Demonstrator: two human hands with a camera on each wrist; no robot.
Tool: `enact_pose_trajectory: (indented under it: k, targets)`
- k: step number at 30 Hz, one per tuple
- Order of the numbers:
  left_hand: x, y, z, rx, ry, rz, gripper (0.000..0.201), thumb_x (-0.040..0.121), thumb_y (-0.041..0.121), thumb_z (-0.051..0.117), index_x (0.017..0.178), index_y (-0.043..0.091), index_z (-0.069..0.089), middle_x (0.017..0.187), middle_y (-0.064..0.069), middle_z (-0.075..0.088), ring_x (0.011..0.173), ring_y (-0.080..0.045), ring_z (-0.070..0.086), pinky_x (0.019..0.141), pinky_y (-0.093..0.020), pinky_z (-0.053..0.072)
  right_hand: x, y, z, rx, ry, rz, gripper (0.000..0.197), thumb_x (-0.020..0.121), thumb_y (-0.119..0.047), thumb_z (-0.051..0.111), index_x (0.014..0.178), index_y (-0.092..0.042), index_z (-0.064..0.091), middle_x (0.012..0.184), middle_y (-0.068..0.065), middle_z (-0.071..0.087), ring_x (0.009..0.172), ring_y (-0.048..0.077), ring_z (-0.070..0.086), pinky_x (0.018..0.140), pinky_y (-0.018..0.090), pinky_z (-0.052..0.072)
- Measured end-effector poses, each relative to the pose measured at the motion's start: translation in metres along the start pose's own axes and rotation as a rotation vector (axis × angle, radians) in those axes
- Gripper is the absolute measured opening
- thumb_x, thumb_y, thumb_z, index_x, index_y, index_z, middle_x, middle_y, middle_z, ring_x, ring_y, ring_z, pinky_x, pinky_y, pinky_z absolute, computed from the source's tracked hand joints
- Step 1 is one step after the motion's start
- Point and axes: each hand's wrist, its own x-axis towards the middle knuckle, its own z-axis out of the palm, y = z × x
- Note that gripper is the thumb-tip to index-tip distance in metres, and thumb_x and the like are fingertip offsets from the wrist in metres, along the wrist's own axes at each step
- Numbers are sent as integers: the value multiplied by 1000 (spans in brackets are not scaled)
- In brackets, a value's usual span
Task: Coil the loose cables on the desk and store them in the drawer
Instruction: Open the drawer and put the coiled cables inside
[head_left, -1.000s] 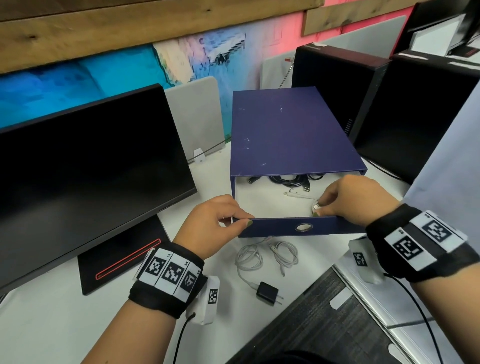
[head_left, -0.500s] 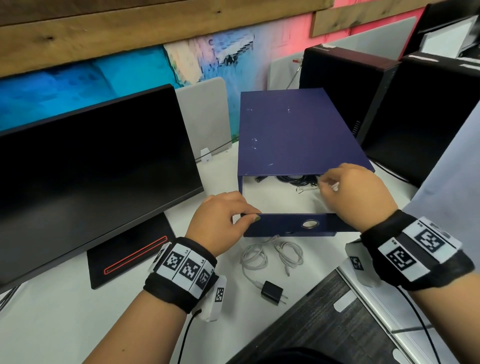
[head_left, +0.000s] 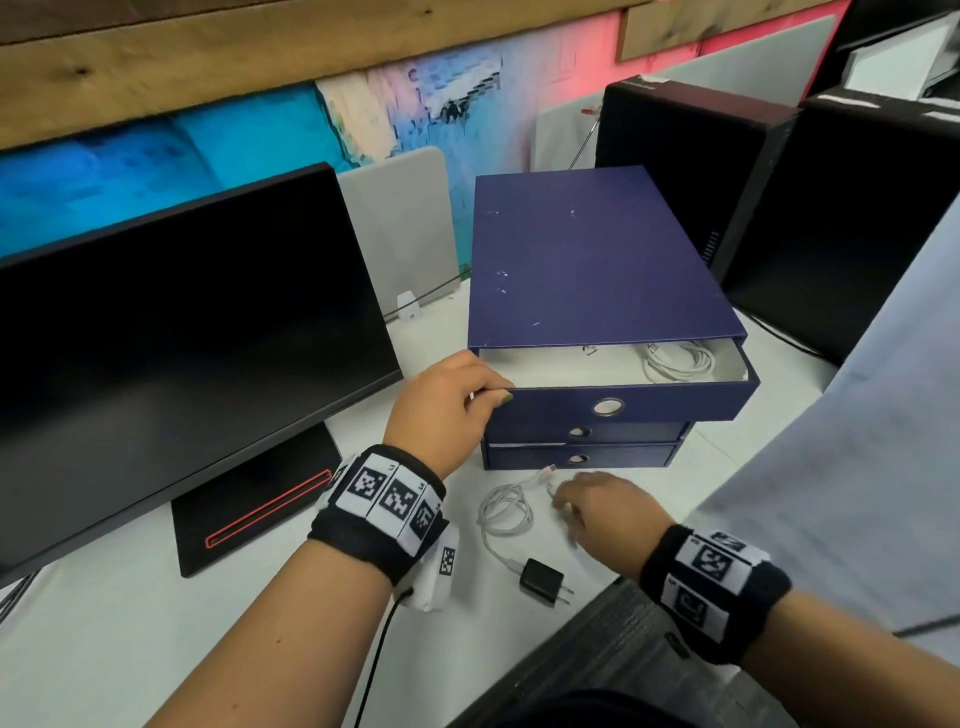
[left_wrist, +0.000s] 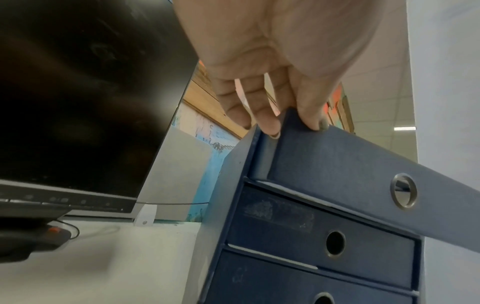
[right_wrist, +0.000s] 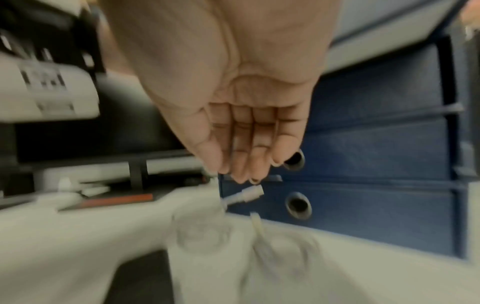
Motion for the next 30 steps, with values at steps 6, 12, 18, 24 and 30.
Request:
enact_pose_trajectory:
  k: [6, 12, 18, 24, 30]
  targets:
    - [-28, -12, 8, -232, 334, -50, 30, 87, 12, 67, 96, 39, 61, 97, 19, 51, 78, -1, 54, 68, -10, 45, 14, 32, 46, -77, -199, 208, 43, 91, -24, 48, 134, -17, 44, 136, 5, 41, 118, 26, 52, 95, 33, 45]
    - [-51, -58, 43, 61, -308, -164, 27, 90, 9, 56, 85, 33, 66, 97, 12, 54, 77, -3, 54, 76, -19, 45, 19, 43, 59, -96, -206, 185, 48, 90, -36, 58, 132, -19, 43, 135, 1, 38, 116, 23, 53, 93, 33, 42]
    - [-65, -81, 79, 317, -659, -149, 61, 85, -4, 46, 134, 32, 49, 132, 7, 43, 116, -17, 49, 88, -25, 41, 24, 45, 56, -131, -222, 182, 38, 91, -30, 57, 124, -15, 48, 133, 4, 39, 108, 27, 57, 87, 33, 42]
    - [-69, -90, 103, 518, -803, -111, 43, 87, 19, 57, 130, 20, 49, 128, -5, 40, 115, -26, 43, 84, -33, 39, 22, 50, 52, -132, -256, 161, 34, 92, -25, 53, 123, -12, 54, 130, 6, 45, 108, 28, 57, 88, 32, 44]
    - [-69, -99, 115, 578, -824, -124, 46, 85, 31, 63, 128, 21, 50, 127, -5, 40, 117, -26, 40, 86, -33, 38, 14, 52, 43, -35, -212, 145, 31, 91, -22, 48, 119, -17, 61, 119, 4, 48, 101, 25, 59, 88, 30, 45]
